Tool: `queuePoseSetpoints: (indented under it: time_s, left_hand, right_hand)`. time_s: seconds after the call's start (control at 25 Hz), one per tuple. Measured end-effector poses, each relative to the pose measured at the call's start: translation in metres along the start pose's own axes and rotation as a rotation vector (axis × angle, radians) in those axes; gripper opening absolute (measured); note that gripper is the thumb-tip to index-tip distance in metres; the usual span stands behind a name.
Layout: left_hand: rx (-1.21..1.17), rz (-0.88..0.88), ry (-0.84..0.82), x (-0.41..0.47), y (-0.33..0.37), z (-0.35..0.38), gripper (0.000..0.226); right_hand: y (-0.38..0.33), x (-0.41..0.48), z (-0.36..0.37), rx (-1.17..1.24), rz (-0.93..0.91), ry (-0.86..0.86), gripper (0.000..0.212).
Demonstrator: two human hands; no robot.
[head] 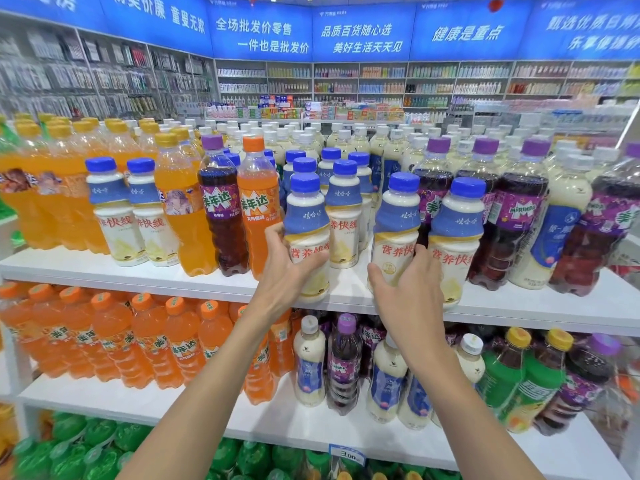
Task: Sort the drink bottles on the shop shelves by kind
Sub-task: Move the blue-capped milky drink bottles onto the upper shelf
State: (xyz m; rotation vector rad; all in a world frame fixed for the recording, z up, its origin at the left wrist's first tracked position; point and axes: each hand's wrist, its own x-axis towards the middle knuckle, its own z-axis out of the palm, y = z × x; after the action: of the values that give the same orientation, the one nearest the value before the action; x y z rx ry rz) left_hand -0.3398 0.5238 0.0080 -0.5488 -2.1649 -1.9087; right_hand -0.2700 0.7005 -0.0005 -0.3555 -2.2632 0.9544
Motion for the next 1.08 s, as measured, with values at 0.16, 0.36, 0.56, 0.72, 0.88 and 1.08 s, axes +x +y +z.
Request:
queuePoseSetpoints:
  time_s: [0.16, 0.36, 0.56, 0.72, 0.88, 1.08]
  left_hand:
    - [0.012, 0.013, -0.010, 0.005, -0.005, 0.002, 0.071]
    - [0.037, 0.039, 0.015, 0.001, -0.013, 0.004, 0.070]
    - [0.226, 0.016, 0.252, -0.016, -0.026, 0.014, 0.075]
    - [0.242, 0.020, 0.362, -0.025, -0.024, 0.018, 0.072]
    - [0.258, 0.037, 0.355, -0.021, -0.025, 0.016, 0.063]
    - [0.226, 0.090, 0.319, -0.019, -0.030, 0.017, 0.051]
  right_hand:
    - [0.001, -0.001, 0.007, 0.004, -0.010, 0.030, 0.074]
    - [0.002, -0.003, 0.016, 0.037, -0.009, 0.039, 0.083]
    - [0.002, 0.002, 0.024, 0.077, 0.012, 0.060, 0.084]
    - [0.001, 0.006, 0.027, 0.100, 0.024, 0.079, 0.080]
    - [0.003, 0.009, 0.028, 0.081, 0.022, 0.095, 0.071]
    - [0.000, 0.011, 0.019, 0.097, 0.018, 0.035, 0.060]
